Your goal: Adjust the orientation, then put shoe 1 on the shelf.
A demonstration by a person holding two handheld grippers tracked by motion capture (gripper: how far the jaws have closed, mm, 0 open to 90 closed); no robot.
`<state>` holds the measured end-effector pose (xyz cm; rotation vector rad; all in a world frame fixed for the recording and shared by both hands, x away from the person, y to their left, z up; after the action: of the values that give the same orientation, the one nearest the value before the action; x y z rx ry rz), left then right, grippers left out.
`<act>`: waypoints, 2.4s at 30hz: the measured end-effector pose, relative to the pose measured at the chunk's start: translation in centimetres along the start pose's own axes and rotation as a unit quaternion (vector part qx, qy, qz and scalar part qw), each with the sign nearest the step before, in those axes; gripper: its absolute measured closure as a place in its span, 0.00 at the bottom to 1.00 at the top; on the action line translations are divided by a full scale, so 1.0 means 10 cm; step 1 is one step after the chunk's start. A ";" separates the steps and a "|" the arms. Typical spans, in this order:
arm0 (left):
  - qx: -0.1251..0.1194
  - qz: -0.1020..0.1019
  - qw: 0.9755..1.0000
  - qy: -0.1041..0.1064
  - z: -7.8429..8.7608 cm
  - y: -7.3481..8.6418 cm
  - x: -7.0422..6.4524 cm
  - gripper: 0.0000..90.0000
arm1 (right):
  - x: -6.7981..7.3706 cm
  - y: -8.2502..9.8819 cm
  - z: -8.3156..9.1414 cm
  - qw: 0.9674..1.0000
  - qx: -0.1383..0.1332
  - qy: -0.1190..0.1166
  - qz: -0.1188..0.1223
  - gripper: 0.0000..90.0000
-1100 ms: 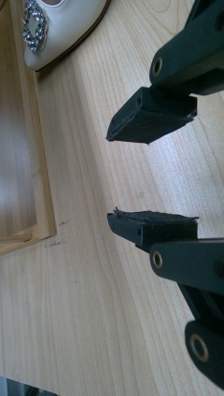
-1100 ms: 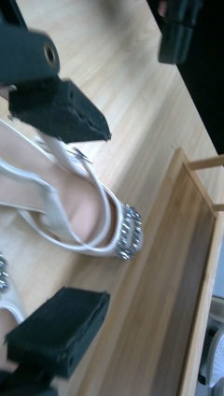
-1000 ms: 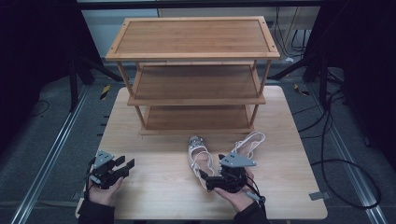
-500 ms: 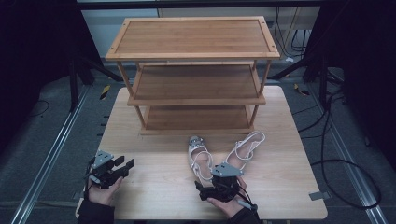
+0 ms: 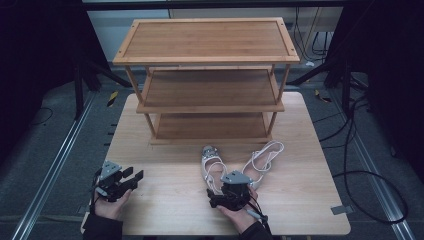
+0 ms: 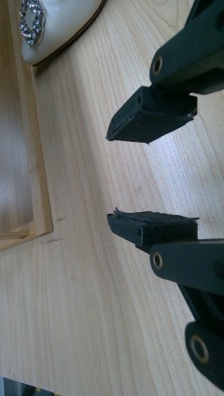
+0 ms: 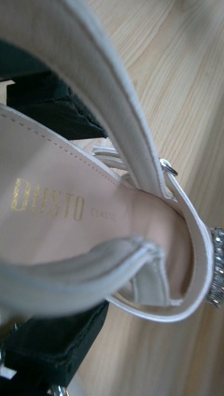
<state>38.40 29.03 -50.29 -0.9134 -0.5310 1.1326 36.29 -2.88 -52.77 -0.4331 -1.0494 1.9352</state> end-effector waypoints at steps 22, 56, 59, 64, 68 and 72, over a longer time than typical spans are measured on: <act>-0.002 0.001 1.000 0.000 0.00 -0.01 0.01 0.58 | -0.01 -0.02 0.01 1.000 -0.015 -0.002 0.013 0.44; -0.004 0.010 1.000 -0.002 0.02 0.02 0.12 0.58 | 0.48 -0.05 -0.31 0.996 -0.026 -0.045 0.068 0.39; -0.003 0.010 1.000 -0.003 0.02 0.02 0.12 0.58 | 0.48 -0.05 -0.31 0.996 -0.026 -0.046 0.066 0.39; -0.003 0.009 1.000 -0.004 0.01 0.02 0.12 0.58 | 0.48 -0.07 -0.30 0.996 -0.041 -0.048 0.065 0.40; -0.004 0.010 1.000 -0.004 0.02 0.02 0.14 0.58 | 0.48 -0.13 -0.26 0.995 -0.048 -0.054 0.065 0.40; -0.003 0.011 1.000 -0.004 0.02 0.02 0.14 0.58 | 0.48 -0.15 -0.22 0.995 -0.051 -0.057 0.061 0.43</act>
<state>38.68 30.42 -50.44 -0.9228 -0.5327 1.1548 35.80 2.57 -52.44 -0.4580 -1.2245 2.0389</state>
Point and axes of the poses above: each handheld gripper's, and its own axes: z roughly backward along the jaws, y roughly out of its underside, x roughly to its left, the point moved 6 cm from there along -z, roughly forward along the jaws, and after that the axes turned 1 degree about -x, right-handed, at the moved point
